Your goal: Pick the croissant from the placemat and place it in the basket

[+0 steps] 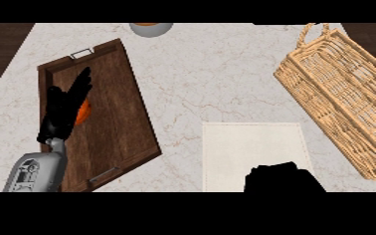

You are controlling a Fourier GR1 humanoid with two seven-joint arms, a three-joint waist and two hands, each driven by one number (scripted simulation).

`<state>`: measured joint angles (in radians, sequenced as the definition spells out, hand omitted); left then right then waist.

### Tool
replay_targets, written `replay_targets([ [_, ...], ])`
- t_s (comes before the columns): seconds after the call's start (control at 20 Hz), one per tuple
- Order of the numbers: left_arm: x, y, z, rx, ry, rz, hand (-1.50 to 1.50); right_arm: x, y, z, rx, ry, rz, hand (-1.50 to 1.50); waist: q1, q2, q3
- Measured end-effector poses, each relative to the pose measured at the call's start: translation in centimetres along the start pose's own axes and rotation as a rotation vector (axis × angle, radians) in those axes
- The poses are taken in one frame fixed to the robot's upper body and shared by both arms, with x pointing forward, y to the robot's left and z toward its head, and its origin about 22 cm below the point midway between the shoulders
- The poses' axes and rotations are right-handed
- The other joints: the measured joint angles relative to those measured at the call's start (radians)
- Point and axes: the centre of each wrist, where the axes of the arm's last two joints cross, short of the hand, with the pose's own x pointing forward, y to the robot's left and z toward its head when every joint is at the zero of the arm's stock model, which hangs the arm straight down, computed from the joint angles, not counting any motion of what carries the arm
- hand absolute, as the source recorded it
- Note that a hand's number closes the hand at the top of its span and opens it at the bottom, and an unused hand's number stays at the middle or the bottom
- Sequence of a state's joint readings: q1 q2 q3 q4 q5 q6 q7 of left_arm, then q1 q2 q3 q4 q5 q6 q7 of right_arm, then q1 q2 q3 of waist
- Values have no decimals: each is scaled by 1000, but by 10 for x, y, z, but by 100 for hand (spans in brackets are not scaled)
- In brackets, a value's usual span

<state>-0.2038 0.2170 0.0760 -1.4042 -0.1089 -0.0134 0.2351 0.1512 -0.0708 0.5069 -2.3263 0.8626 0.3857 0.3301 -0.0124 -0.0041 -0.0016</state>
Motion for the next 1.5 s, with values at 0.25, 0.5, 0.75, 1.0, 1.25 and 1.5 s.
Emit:
replay_targets([
  [0.25, 2, -4, -3, -5, -6, 1, 0, 11, -22, -14, -72, 48, 9, 150, 6, 2, 0],
  [0.5, 0, -6, -2, -13, -2, 0, 0, 21, -45, -28, -150, 100, 46, 150, 8, 1, -1],
  [0.75, 3, -6, -3, -11, -2, 3, 0, 31, -76, -43, -249, 156, 75, 150, 8, 0, 0],
  [1.0, -5, -4, -1, -10, -3, 1, 0, 35, -125, -55, -316, 178, 177, 150, 4, -2, 0],
  [1.25, -1, -6, -2, -6, -1, -3, 0, 22, -183, -64, -327, 238, 315, 150, 3, 0, 0],
  [1.5, -4, -8, -1, -14, -9, 1, 0, -5, -238, -67, -308, 339, 376, 150, 9, 3, 2],
])
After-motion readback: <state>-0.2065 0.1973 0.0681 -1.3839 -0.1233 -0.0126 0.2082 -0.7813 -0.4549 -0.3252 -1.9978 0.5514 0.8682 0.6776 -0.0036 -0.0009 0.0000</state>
